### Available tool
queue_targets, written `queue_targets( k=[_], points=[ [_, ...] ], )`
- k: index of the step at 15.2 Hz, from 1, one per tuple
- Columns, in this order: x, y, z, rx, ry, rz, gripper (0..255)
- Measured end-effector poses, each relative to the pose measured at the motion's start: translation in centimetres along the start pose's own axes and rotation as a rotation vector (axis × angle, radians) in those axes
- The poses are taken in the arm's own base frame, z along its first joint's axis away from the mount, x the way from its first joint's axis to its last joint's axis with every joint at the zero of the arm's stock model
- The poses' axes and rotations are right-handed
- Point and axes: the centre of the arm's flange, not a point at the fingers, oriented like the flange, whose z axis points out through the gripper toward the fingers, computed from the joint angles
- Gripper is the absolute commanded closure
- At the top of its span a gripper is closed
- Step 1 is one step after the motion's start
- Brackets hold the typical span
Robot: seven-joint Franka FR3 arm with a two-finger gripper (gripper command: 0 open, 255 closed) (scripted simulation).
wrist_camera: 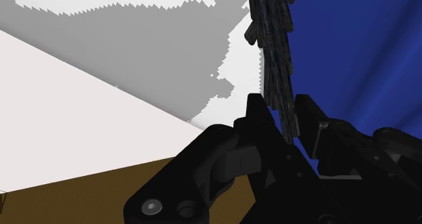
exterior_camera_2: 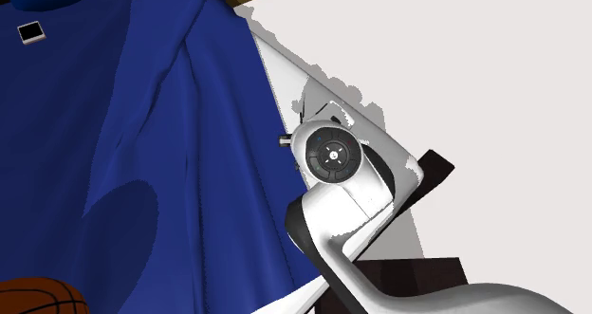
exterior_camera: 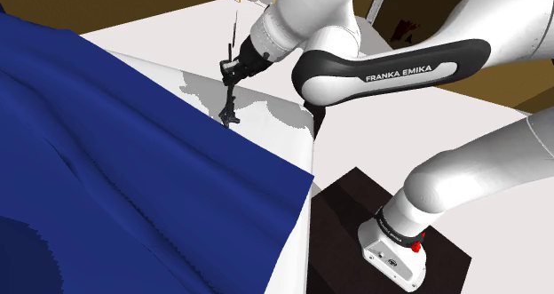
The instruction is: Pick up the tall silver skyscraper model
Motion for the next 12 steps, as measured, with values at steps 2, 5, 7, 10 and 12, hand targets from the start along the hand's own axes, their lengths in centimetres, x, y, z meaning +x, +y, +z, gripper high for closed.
queue_targets(
  k=[2, 5, 7, 10, 12],
  points=[
    [0.0, 0.0, 0.0, 0.0, 0.0, 0.0, 255],
    [0.2, -0.1, -0.2, 0.0, 0.0, 0.0, 255],
    [0.7, -0.2, -0.9, -0.001, 0.0, 0.0, 255],
    [1.5, -0.1, -2.0, -0.001, 0.0, 0.0, 255],
    [2.4, -0.2, -2.8, -0.001, 0.0, 0.0, 255]
  ],
)
